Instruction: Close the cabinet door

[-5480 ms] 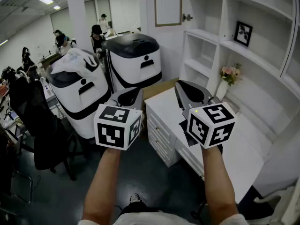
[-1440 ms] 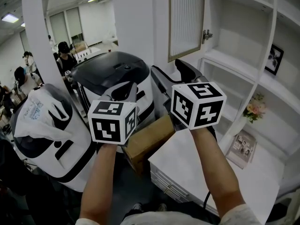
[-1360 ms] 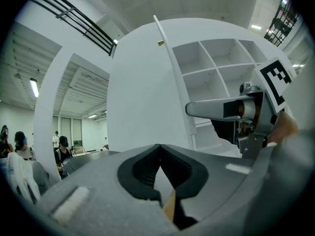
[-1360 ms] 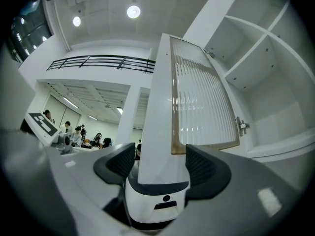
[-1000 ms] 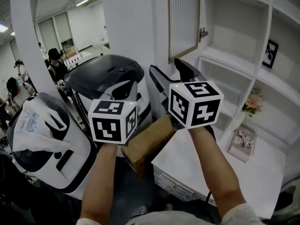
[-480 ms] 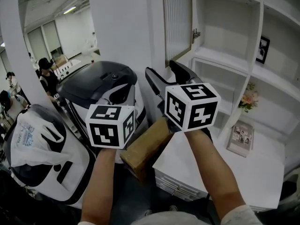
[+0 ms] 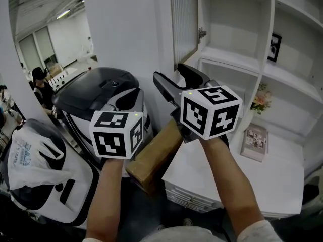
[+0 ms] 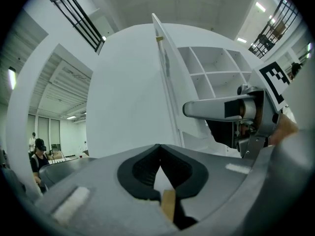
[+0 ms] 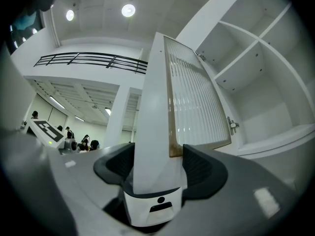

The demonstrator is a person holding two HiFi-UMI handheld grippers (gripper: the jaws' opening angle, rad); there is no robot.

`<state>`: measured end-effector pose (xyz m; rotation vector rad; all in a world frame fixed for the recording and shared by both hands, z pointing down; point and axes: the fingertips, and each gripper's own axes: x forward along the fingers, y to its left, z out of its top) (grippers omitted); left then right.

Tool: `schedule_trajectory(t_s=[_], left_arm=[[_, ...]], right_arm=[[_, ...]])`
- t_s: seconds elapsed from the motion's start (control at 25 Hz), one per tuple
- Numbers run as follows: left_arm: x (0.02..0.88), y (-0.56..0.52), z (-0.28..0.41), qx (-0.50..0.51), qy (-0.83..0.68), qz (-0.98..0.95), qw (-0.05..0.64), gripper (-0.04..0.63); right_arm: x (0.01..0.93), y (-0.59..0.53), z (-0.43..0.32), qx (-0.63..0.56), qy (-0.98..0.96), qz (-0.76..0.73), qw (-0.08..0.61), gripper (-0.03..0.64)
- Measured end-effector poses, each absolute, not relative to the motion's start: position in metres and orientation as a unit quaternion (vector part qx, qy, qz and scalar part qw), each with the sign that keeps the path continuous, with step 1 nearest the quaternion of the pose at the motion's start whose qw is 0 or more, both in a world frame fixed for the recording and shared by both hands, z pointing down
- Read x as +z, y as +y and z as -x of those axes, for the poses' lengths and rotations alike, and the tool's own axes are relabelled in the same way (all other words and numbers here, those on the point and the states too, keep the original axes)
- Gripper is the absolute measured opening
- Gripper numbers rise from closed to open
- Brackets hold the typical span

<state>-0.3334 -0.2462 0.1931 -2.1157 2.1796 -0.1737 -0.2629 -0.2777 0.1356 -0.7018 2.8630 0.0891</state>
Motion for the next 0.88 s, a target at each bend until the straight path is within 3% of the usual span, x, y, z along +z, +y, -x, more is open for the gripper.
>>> schedule_trajectory(t_s=[0.88], left_arm=[[0.183, -0.273, 0.277, -0.04, 0.66, 0.748, 0.062, -0.002]], right_arm=[[0.135, -0.269, 0.218, 0.036, 0.969, 0.226, 0.087, 0.238]])
